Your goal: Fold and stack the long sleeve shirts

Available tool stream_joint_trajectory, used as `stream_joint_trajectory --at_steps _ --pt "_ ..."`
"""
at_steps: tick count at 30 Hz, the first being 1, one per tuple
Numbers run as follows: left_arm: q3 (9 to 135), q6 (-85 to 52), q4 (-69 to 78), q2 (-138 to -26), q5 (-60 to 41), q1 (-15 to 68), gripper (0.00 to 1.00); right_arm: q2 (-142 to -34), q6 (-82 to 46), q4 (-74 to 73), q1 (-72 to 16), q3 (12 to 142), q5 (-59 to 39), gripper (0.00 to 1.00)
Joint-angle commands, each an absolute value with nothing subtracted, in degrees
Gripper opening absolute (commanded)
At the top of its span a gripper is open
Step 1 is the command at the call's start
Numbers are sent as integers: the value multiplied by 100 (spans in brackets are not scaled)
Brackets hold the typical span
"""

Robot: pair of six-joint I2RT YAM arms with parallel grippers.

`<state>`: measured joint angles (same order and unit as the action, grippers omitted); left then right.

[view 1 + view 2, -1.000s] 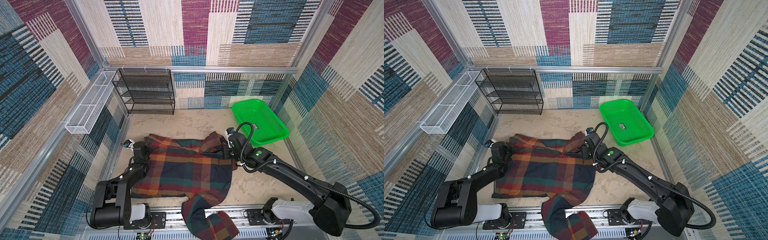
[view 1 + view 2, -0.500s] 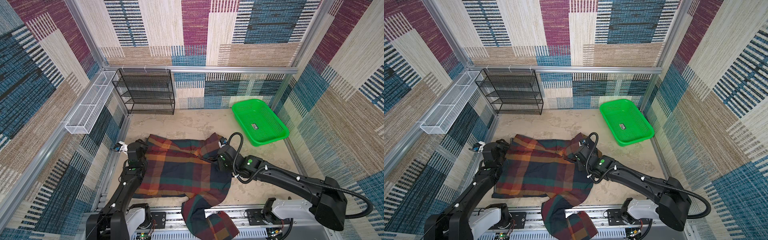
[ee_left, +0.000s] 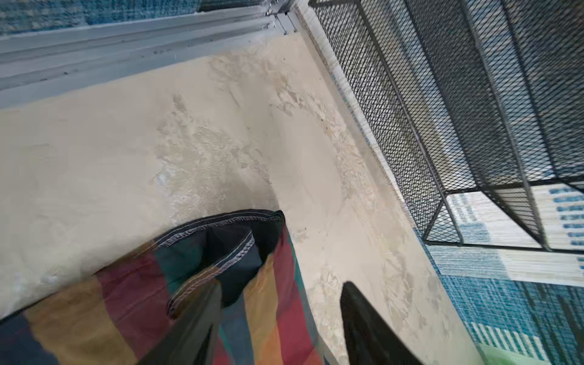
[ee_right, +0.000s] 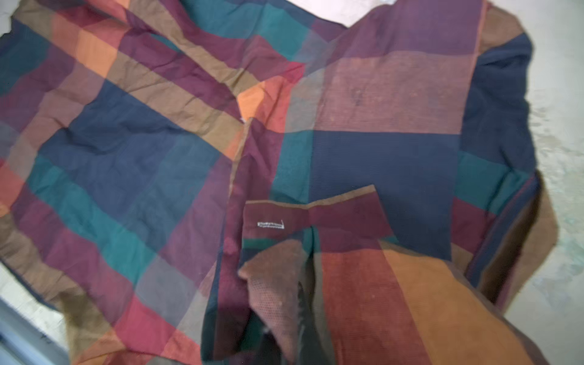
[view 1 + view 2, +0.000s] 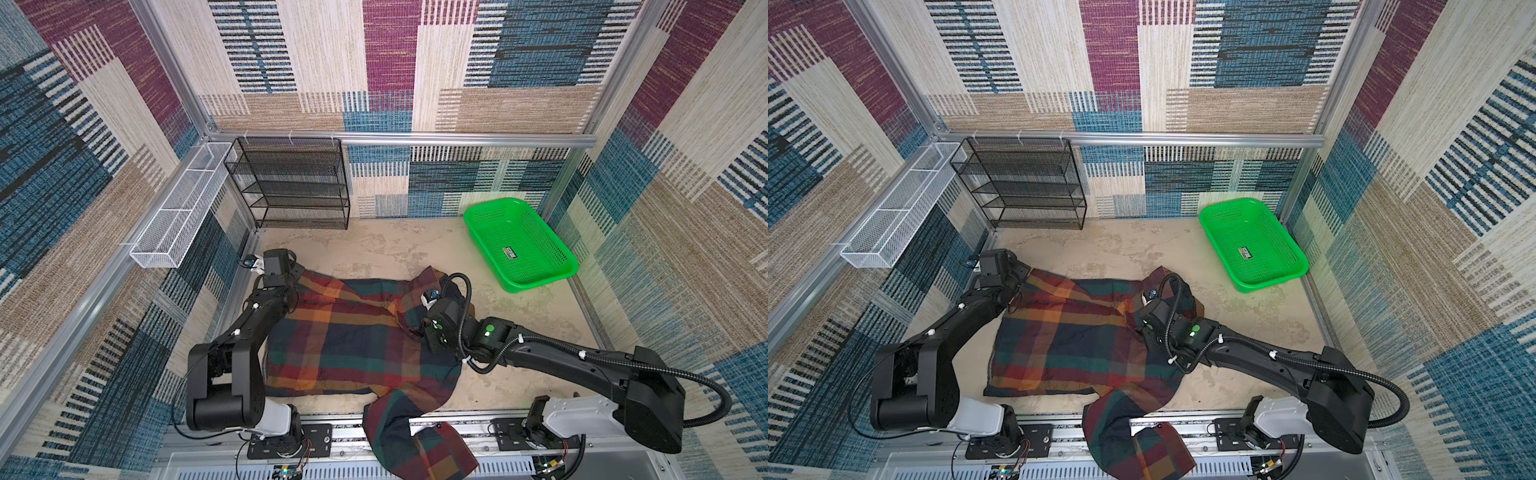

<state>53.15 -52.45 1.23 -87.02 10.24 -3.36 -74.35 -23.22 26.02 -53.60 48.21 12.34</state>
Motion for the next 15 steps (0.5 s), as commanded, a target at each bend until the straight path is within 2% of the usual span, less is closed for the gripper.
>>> stream_joint_trajectory --at_steps 1,6,11,15 --pt "5818 -4710 -29 -9187 787 -343 65 -7350 -2232 2305 -5373 4809 1042 0" --pt "6741 -4407 -733 -9990 650 -343 64 -7353 -2151 2238 -5387 4779 976 0" --pt "6379 -4438 -345 -10091 649 -343 65 -7431 -2073 2207 -5383 4787 976 0" --pt "6591 -4423 -733 -10355 480 -343 65 -7543 -1987 2197 -5384 4818 1045 0"
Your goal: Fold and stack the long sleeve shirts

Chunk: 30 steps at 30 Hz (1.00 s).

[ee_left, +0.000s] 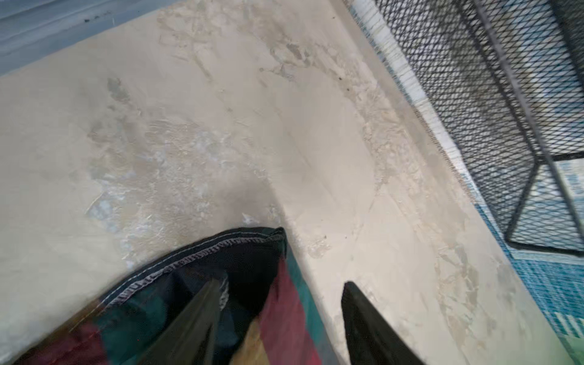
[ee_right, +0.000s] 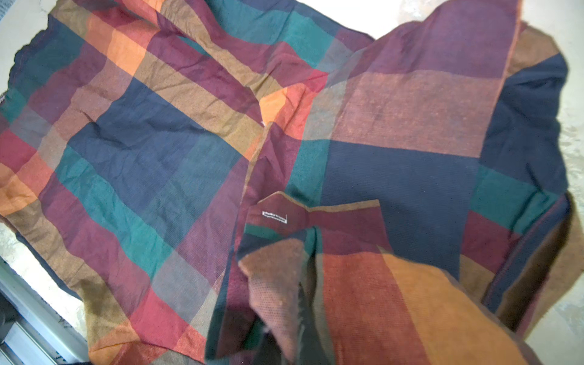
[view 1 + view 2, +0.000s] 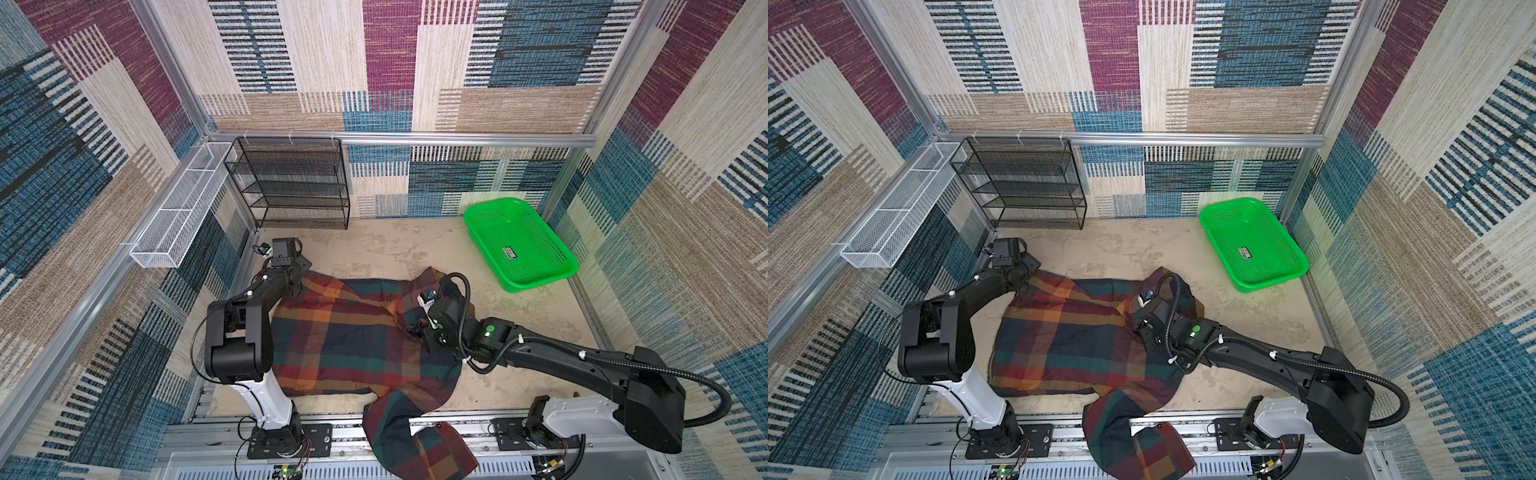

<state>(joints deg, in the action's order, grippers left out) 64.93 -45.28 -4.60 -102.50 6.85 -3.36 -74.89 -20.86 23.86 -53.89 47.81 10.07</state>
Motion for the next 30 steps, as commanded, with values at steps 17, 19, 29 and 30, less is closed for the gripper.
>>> stream_joint_trajectory --at_steps 17,19,29,30 --pt "6917 -4213 -1163 -10755 359 -369 29 -7427 -1978 2175 -5383 4746 1124 0" --pt "6917 -4208 -1118 -10675 301 -404 15 -7410 -1989 2184 -5387 4751 1143 0" --pt "6972 -3755 -806 -9638 377 -454 0 -7408 -2140 2349 -5388 5045 1511 0" --pt "6850 -3623 -607 -9474 419 -455 0 -7433 -2127 2364 -5387 5070 1547 0"
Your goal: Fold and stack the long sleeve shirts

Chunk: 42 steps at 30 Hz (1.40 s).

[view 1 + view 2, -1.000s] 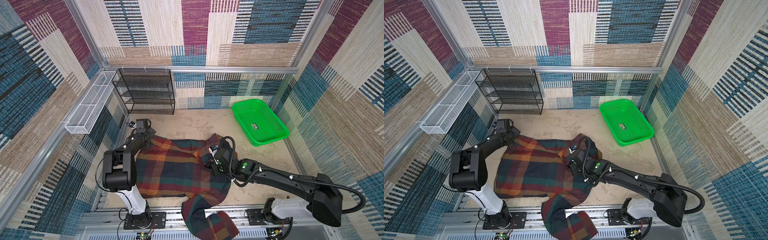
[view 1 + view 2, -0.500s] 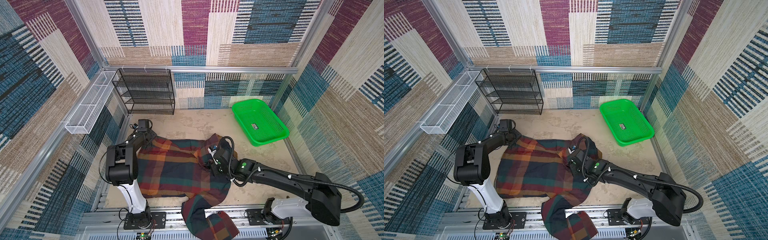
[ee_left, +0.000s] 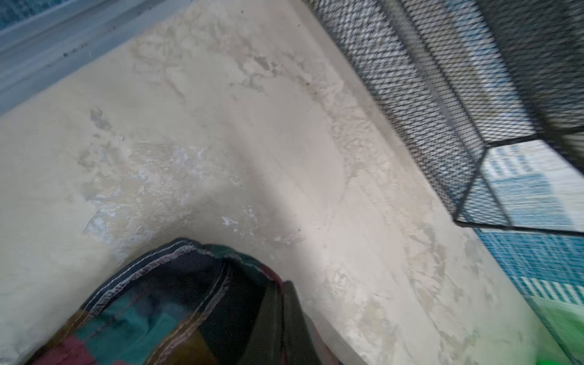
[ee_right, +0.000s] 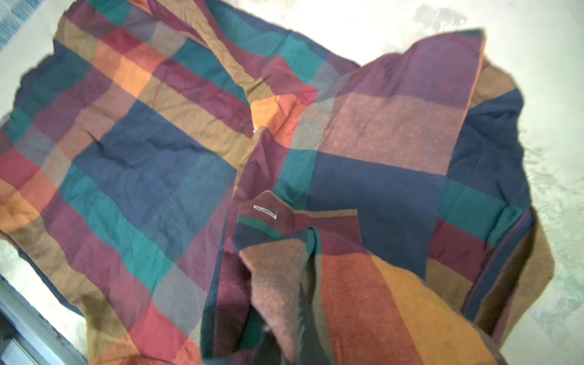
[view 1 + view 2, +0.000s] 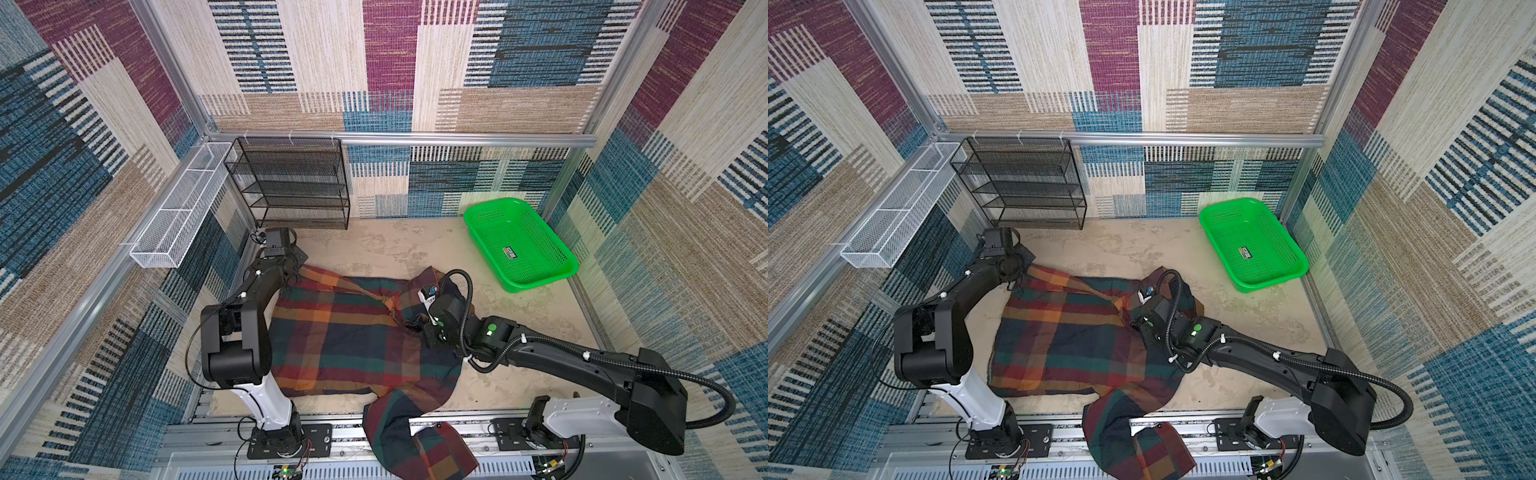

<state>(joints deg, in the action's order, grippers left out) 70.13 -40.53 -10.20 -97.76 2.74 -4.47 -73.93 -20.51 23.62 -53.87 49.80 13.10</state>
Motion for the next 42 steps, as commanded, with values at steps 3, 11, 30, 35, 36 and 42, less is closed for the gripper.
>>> stream_joint_trajectory --at_steps 3,11,30,35,36,42 --pt "6191 -3120 282 -8988 585 -455 0 -7494 -2140 2396 -5370 5132 1665 0" --pt "4514 -3000 2951 -8880 955 -466 12 -7462 -2153 2233 -5331 5028 1413 0" --pt "4591 -4695 1515 -8241 387 -610 70 -7402 -1977 1799 -5344 4620 658 0" --pt "5427 -4325 1128 -9333 -60 -474 59 -7331 -1978 1812 -5344 4599 619 0" --pt "5541 -4228 1058 -9445 -2 -414 58 -7308 -1988 1805 -5342 4574 615 0" --pt "6157 -3624 269 -10283 88 -264 33 -7339 -1971 1758 -5344 4509 575 0"
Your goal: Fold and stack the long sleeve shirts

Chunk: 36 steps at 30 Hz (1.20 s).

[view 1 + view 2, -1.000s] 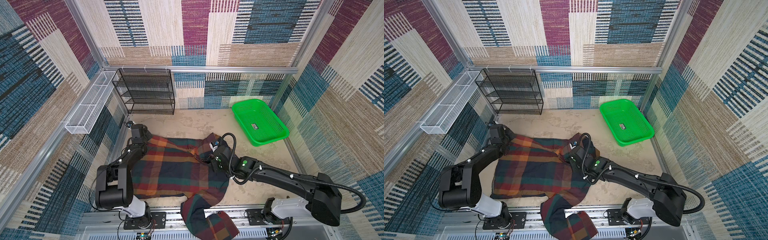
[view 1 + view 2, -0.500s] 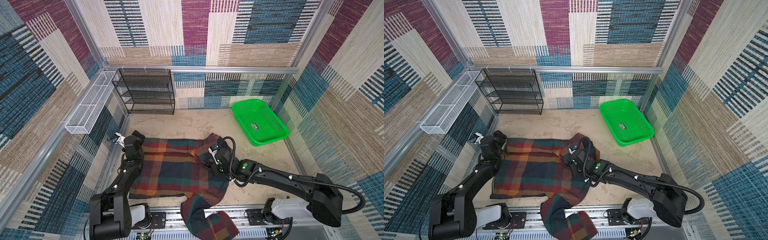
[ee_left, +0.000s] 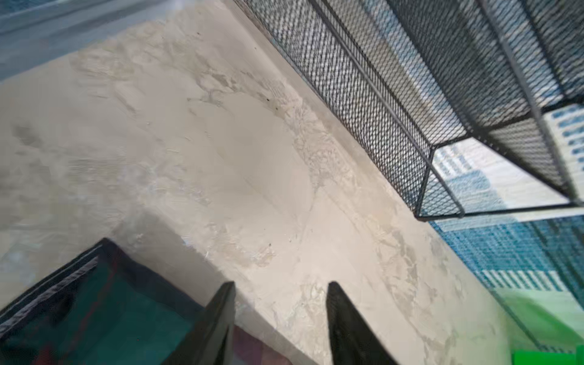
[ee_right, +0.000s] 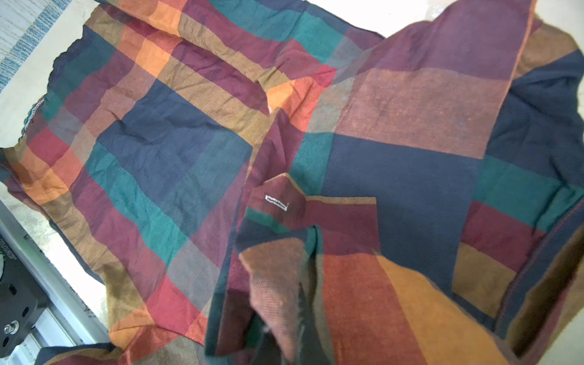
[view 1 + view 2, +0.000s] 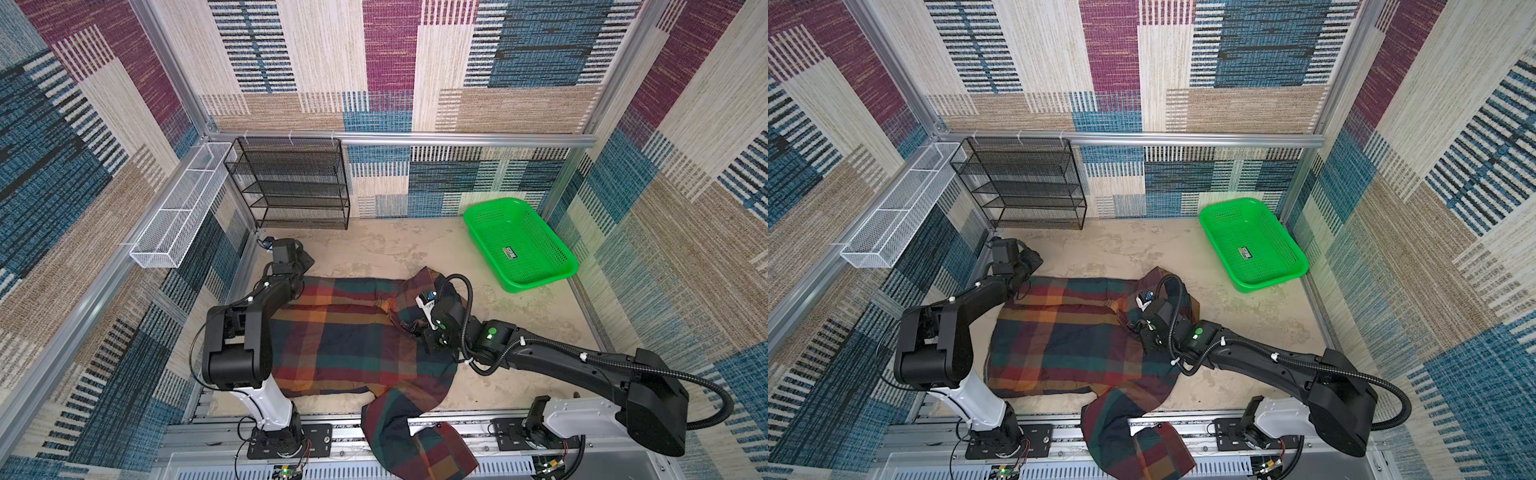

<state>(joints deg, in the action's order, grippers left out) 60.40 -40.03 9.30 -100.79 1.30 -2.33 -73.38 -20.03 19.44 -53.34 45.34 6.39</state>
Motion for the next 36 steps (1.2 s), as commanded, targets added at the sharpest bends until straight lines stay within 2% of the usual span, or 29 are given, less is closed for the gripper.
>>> stream_joint_trajectory --at_steps 1,7,9,15,18,19,22,28,34,36 --pt "6072 -3688 231 -10309 105 -270 26 -7332 -1980 1740 -5341 4508 593 0" --pt "5321 -4048 467 -9896 53 -349 3 -7349 -1945 1687 -5343 4462 574 0" --pt "5165 -4163 363 -9772 -63 -360 0 -7366 -1913 1688 -5342 4465 596 0" --pt "3943 -5139 842 -9204 -302 -671 0 -7278 -1885 1653 -5336 4422 572 0" --pt "3766 -5167 488 -8679 -291 -881 0 -7262 -1838 1700 -5338 4430 589 0" --pt "3799 -5065 264 -8476 -179 -888 1 -7260 -1836 1705 -5344 4418 597 0" --pt "3825 -4977 44 -8276 -16 -888 17 -7225 -1834 1664 -5339 4377 589 0" --pt "4369 -5036 -188 -8505 -476 -920 22 -7203 -1793 1770 -5344 4550 514 0" --pt "5222 -4723 -944 -8730 -527 -870 26 -7056 -1762 1915 -5344 4889 -190 53" --pt "5514 -4567 -1181 -8915 -678 -870 28 -6975 -1711 2039 -5344 5120 -543 67"
